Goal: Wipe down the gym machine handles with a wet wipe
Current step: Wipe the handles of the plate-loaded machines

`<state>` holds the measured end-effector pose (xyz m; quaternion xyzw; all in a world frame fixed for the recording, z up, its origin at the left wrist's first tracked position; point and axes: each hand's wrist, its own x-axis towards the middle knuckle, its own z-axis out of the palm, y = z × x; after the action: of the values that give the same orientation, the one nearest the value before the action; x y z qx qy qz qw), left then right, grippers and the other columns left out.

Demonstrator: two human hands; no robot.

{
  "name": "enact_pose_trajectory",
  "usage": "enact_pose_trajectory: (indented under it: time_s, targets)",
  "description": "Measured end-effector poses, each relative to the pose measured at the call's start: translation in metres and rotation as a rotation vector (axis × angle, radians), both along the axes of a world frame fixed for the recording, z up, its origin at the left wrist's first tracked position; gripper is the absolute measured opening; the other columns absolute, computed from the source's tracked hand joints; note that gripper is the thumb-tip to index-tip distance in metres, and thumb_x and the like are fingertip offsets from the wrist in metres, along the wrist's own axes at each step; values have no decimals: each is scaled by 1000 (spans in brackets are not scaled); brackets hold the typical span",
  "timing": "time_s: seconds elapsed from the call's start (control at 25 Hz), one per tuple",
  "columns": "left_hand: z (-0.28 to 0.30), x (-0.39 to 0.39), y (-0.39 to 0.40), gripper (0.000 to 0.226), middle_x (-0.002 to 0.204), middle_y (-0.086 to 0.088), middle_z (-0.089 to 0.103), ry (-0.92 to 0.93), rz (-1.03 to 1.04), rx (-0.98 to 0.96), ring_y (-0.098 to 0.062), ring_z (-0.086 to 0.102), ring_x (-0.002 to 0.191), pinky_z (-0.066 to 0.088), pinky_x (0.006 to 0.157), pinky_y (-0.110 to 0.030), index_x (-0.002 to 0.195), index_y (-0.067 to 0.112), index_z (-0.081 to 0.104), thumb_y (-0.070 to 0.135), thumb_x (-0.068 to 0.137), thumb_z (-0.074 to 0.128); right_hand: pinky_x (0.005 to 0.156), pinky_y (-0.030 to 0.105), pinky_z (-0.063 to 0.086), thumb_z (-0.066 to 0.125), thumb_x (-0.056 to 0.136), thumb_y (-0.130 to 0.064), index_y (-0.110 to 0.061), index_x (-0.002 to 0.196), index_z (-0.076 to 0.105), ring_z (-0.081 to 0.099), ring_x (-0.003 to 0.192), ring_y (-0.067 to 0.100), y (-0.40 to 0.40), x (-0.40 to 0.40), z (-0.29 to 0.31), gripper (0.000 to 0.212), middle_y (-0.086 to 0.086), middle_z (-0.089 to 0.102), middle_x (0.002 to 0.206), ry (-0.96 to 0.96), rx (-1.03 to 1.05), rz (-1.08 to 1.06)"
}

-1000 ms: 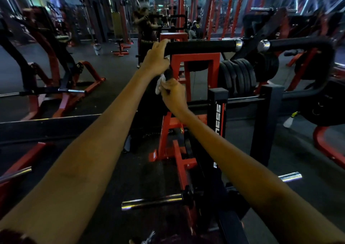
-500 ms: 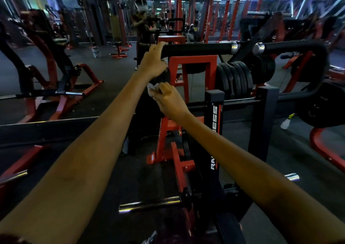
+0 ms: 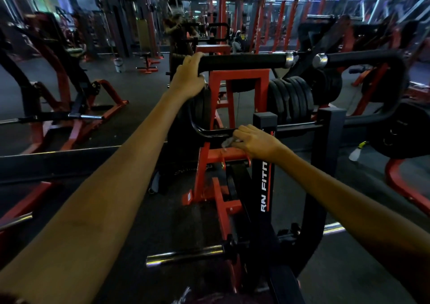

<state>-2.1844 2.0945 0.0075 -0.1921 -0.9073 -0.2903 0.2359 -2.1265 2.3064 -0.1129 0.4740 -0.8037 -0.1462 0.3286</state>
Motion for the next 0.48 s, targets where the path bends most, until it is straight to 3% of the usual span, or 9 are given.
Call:
enact_pose_trajectory:
  time_s: [0.08,0.16,0.24,0.32,0.36,0.48]
  targets:
    - [-1,-1,1,49,129,-13,43,8,23,-5,-27,47,114,39,82,-29,136,17,38,5,90,50,65,33,51,78,62,-1,-11,94,71,49,83,21,17,5,2,35,9,58,89,-2,-165,-60]
    - [-1,-2,2,49,130,-13,42,1,41,-11,-28,46,115,39,85,-31,135,17,38,6,90,50,63,35,54,67,71,7,-5,101,67,53,82,26,10,12,9,32,13,55,90,-13,-434,-209]
    - [0,-1,2,48,131,-14,42,-10,50,-21,-29,46,116,40,89,-32,136,17,38,6,90,50,72,38,55,54,84,6,-1,106,63,55,88,30,-14,20,20,25,16,55,97,-191,-662,-422]
    - [0,-1,1,48,131,-14,42,-9,48,-21,-30,46,117,42,93,-36,135,16,38,6,90,49,78,21,49,43,95,-4,-2,112,58,54,87,17,-41,30,15,23,6,52,102,-491,-787,-528]
    - [0,-1,1,48,131,-14,42,-10,41,-20,-30,46,117,42,95,-37,135,16,39,6,89,49,71,17,46,41,97,-7,-1,109,58,51,78,9,-54,37,5,22,3,52,95,-626,-903,-473]
    - [-1,-1,0,48,133,-15,41,-2,27,-18,-31,46,118,41,94,-38,135,16,39,6,89,49,66,16,45,53,90,2,9,85,64,53,65,2,-87,62,-35,14,16,60,76,-902,-1421,-149]
